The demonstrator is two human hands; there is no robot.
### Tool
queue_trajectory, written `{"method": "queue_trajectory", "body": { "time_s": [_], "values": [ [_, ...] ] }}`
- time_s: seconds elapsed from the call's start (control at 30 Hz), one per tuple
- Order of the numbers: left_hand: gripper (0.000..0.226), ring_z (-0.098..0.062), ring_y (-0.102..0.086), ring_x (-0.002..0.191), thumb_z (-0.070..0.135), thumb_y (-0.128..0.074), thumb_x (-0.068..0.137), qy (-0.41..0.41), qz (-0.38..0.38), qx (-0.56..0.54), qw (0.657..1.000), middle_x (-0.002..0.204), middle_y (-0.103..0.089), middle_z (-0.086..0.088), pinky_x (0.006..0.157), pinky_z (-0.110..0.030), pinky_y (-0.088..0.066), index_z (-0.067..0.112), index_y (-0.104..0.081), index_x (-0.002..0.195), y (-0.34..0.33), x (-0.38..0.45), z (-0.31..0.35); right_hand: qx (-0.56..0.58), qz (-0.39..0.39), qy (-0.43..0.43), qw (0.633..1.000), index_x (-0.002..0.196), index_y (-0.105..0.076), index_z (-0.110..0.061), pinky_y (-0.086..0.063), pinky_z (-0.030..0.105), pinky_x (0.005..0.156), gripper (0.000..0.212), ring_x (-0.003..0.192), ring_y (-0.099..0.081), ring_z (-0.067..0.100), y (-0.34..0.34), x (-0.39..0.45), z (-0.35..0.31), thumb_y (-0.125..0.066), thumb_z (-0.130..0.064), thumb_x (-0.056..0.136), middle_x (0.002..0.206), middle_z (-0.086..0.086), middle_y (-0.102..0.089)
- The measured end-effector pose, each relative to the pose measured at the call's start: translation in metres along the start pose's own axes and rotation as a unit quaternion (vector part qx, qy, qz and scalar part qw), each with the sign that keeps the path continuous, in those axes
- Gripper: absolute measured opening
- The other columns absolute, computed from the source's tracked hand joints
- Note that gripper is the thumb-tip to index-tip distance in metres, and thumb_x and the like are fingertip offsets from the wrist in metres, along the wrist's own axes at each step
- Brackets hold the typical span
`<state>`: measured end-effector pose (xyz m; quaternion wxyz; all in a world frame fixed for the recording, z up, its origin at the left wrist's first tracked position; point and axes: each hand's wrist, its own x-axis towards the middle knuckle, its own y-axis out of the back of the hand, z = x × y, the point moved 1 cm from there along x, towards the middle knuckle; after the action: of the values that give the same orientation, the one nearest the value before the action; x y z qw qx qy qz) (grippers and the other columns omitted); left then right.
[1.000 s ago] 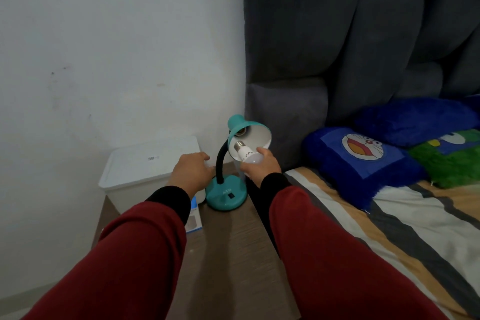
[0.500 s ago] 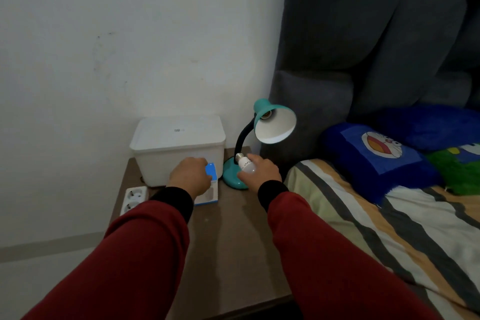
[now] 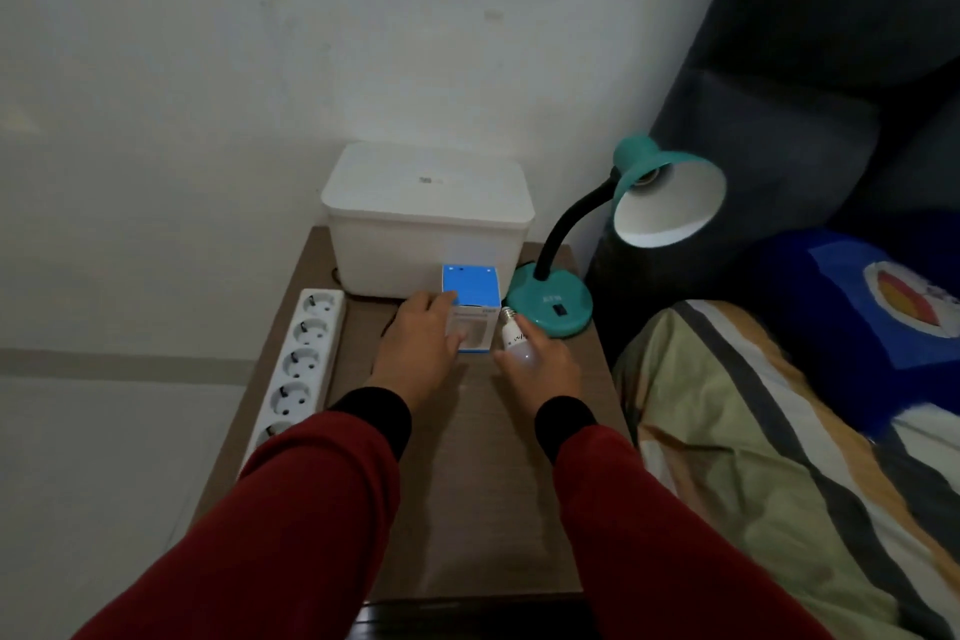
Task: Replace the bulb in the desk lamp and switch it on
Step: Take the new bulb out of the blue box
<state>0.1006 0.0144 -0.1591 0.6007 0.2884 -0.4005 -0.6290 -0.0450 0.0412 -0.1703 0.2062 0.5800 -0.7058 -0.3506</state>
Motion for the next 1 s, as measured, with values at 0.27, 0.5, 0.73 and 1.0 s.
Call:
{"method": "queue_trajectory", "body": {
  "time_s": [0.27, 0.5, 0.73, 1.0],
  "values": [
    [0.042, -0.02, -0.044, 0.125, 0.023, -0.053, 0.093, -0.005, 0.067, -0.074, 0.995, 0.135, -0.05, -0.007, 0.103, -0.028, -0.036, 0.015, -0.046, 0.134, -0.024, 0.003, -0.018, -0.021, -0.008, -0.008, 1.0, 0.144, -0.037, -0.024, -0.035, 0.03, 0.105, 0.063, 0.127, -0.045, 0.025, -0.023, 0.016, 0.022, -0.061, -0.039, 0.087, 0.139, 0.012, -0.048],
    [0.026, -0.006, -0.051, 0.106, 0.022, -0.051, 0.094, 0.032, 0.132, -0.126, 0.983, 0.119, -0.061, -0.005, 0.081, -0.001, -0.032, 0.012, -0.062, 0.115, -0.026, 0.018, -0.018, -0.01, -0.016, -0.013, 1.0, 0.139, -0.044, -0.023, -0.038, 0.036, 0.107, 0.06, 0.127, -0.046, 0.024, -0.029, 0.035, 0.024, -0.06, -0.043, 0.085, 0.138, 0.009, -0.051],
    [0.012, -0.003, -0.053, 0.094, 0.015, -0.061, 0.088, 0.068, 0.157, -0.204, 0.964, 0.108, -0.065, -0.005, 0.066, -0.001, -0.037, 0.01, -0.066, 0.098, -0.026, 0.026, -0.018, -0.001, 0.073, 0.04, 0.997, 0.133, -0.053, -0.014, -0.029, 0.031, 0.11, 0.058, 0.131, -0.04, 0.022, -0.02, 0.043, 0.018, -0.066, -0.041, 0.083, 0.138, 0.009, -0.05],
    [0.033, -0.008, -0.058, 0.102, 0.014, -0.06, 0.089, 0.106, 0.158, -0.268, 0.944, 0.12, -0.064, -0.007, 0.086, -0.018, -0.045, 0.009, -0.058, 0.121, -0.031, 0.027, -0.013, 0.07, 0.098, 0.098, 0.988, 0.126, -0.06, -0.013, -0.035, 0.014, 0.094, 0.048, 0.12, -0.054, 0.017, -0.019, 0.044, -0.006, -0.071, -0.026, 0.082, 0.128, 0.007, -0.062]
  ]
}}
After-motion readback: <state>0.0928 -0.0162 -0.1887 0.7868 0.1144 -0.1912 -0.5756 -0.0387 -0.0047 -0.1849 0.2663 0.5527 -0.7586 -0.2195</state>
